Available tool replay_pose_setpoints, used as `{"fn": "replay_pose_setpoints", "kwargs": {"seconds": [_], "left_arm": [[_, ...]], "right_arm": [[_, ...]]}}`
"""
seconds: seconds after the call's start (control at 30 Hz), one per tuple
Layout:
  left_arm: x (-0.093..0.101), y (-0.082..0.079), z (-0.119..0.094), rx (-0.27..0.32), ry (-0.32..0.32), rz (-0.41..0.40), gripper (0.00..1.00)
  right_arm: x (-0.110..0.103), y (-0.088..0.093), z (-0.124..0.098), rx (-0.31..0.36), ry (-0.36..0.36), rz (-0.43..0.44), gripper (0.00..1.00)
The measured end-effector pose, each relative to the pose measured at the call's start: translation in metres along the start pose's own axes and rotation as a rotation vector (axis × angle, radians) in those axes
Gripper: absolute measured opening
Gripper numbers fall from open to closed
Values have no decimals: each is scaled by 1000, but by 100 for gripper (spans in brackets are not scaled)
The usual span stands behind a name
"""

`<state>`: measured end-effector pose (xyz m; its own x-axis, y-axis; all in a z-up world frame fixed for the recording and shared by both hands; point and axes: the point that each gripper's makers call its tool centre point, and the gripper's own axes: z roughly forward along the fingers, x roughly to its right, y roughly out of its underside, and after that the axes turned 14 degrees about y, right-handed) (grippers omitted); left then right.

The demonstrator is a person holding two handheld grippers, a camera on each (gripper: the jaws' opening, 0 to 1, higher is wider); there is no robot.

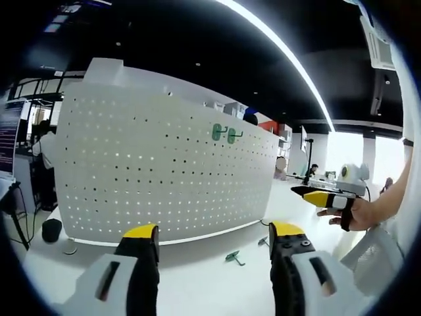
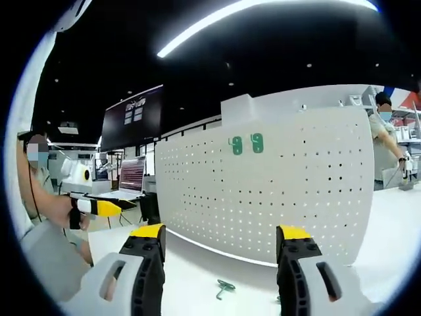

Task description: Insert the hook assembly into the mounting plate slot until the hook locks in place.

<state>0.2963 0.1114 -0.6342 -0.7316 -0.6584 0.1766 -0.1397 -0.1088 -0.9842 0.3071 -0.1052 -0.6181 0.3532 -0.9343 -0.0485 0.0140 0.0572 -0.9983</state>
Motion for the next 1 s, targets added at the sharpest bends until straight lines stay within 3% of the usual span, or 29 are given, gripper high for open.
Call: {"fn": "replay_pose_setpoints", "kwargs": {"seconds": [0.37, 0.6, 0.77, 0.87, 1.0], "left_arm": [[3, 6, 18, -83, 61, 49, 67], [13, 14, 36, -181, 154, 121, 67], [17, 34, 50, -322, 224, 127, 66], [19, 39, 58, -363, 253, 127, 66], [20, 44, 71, -441, 303, 199, 61]], "right_arm": [[2, 3, -1, -6, 4, 1, 65], [0, 3, -2, -7, -2, -1, 65], [-1, 4, -2, -9, -10, -10, 64], [0, 3, -2, -5, -7, -7, 64], [2, 4, -2, -6, 0, -2, 64]]}}
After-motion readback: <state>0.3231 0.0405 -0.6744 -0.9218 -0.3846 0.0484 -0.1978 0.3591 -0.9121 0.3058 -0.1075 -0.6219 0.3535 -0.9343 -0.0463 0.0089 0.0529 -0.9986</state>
